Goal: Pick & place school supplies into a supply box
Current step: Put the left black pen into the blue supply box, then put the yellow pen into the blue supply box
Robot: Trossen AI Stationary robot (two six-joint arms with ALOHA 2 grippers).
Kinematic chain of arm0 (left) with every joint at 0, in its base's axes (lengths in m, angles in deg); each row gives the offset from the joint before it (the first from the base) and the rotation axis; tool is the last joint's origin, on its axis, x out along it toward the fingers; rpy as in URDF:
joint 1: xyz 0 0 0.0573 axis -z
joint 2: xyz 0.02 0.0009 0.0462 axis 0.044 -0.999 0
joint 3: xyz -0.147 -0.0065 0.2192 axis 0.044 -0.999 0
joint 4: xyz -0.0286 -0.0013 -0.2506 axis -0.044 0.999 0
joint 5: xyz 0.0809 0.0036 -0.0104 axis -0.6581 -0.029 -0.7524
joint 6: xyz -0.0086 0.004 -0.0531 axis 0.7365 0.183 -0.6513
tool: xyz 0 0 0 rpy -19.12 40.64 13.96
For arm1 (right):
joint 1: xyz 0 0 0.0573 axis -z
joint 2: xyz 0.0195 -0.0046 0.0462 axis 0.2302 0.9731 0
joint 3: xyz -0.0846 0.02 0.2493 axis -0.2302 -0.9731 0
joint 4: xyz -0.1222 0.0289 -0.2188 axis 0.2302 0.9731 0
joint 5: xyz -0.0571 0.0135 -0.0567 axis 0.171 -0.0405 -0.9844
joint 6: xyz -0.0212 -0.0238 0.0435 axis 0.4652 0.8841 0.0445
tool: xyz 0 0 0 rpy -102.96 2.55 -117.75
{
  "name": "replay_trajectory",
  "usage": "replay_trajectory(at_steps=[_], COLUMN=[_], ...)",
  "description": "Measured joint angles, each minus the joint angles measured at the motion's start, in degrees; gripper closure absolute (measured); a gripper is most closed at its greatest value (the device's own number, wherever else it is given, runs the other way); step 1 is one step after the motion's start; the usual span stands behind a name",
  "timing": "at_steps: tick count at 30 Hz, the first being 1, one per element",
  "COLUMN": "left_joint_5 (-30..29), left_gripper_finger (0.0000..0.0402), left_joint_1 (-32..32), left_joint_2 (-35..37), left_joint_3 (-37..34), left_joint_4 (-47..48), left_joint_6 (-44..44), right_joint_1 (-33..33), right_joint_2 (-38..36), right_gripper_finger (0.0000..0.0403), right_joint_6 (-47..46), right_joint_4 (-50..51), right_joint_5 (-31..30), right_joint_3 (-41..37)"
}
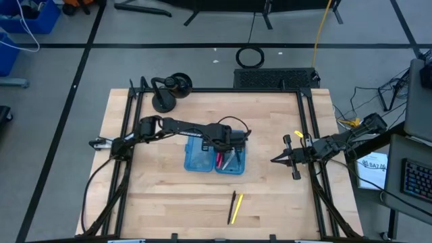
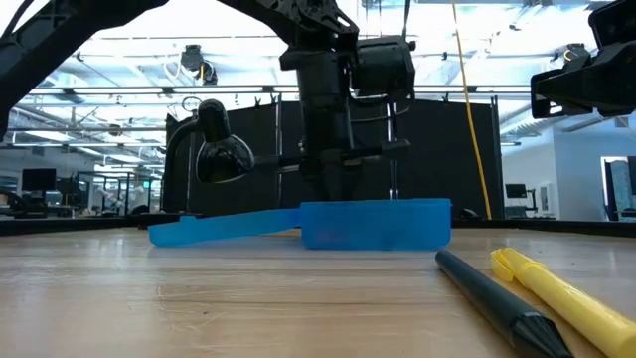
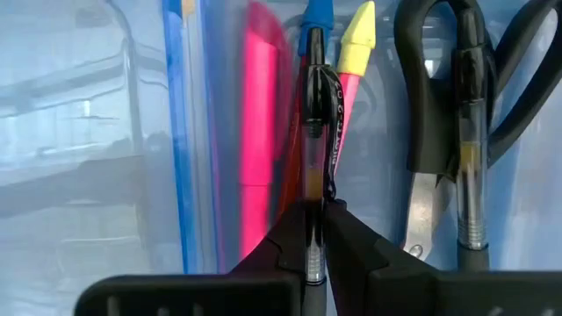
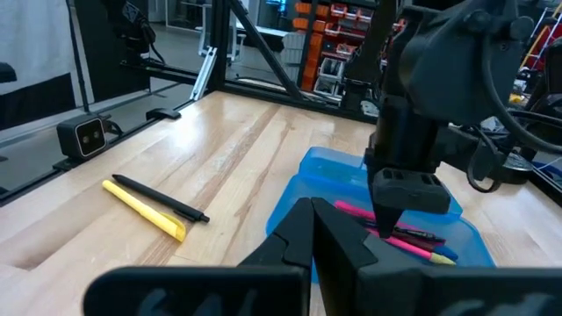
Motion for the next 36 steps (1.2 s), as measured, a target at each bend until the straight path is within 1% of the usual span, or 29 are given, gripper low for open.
replay_trajectory(at_steps=[6,7,9,11,15,17,19,22,25,27,29,33,35,36], left_joint_5=[0.24,-0.11,-0.67,-1.31,-0.84,-0.05,-0.45,-1.62,-3.01,-4.08,-5.78,-11.68,-16.60,-19.95], left_gripper_finger=[0.0378,0.0371,0.0345,0.0311,0.0252,0.0231,0.0217,0.0205,0.0203,0.0203,0.0202,0.0202,0.0202,0.0202], left_joint_1=[-0.29,-0.27,-0.24,-0.28,-0.60,-0.73,-0.71,-0.71,-0.43,-0.11,0.87,5.64,8.90,10.77], left_joint_2=[0.24,0.24,0.16,0.01,-0.19,0.32,1.44,4.81,8.78,12.49,17.42,27.01,31.59,33.85], left_joint_3=[-1.31,-1.20,-1.06,-1.06,-1.06,-1.08,-1.12,-1.10,-1.09,-1.13,-1.11,-1.02,-1.04,-1.04], left_joint_4=[-0.54,-0.64,-1.68,-3.01,-3.83,-3.73,-3.51,-3.75,-3.33,-3.16,-3.19,-1.77,-0.69,0.10], left_joint_6=[0.29,0.54,2.08,3.76,5.00,5.47,6.26,7.95,11.21,15.54,21.73,32.11,34.90,36.01], right_joint_1=[0.00,0.00,0.00,0.00,0.00,0.00,0.00,0.00,-0.04,-0.04,-0.04,-0.04,-0.04,-0.04], right_joint_2=[0.01,0.01,0.01,0.01,0.01,0.01,0.01,0.10,0.37,0.47,0.57,0.63,0.64,0.64], right_gripper_finger=[0.0403,0.0403,0.0403,0.0403,0.0403,0.0403,0.0403,0.0403,0.0403,0.0403,0.0403,0.0403,0.0403,0.0403], right_joint_6=[-0.04,-0.04,-0.07,-0.07,-0.07,-0.09,-0.09,-0.60,-1.07,-1.16,-1.54,-2.66,-2.64,-2.62], right_joint_4=[-0.41,-0.45,-0.58,-0.59,-0.66,-0.68,-0.68,-0.69,-0.63,-0.53,-0.40,-0.07,-0.09,-0.28], right_joint_5=[0.00,0.02,0.00,0.02,0.02,0.00,0.00,0.00,0.02,0.02,0.02,0.08,0.09,0.09], right_joint_3=[-0.02,-0.02,-0.02,-0.02,-0.02,-0.02,-0.02,-0.02,-0.02,-0.02,-0.02,-0.02,-0.02,-0.02])
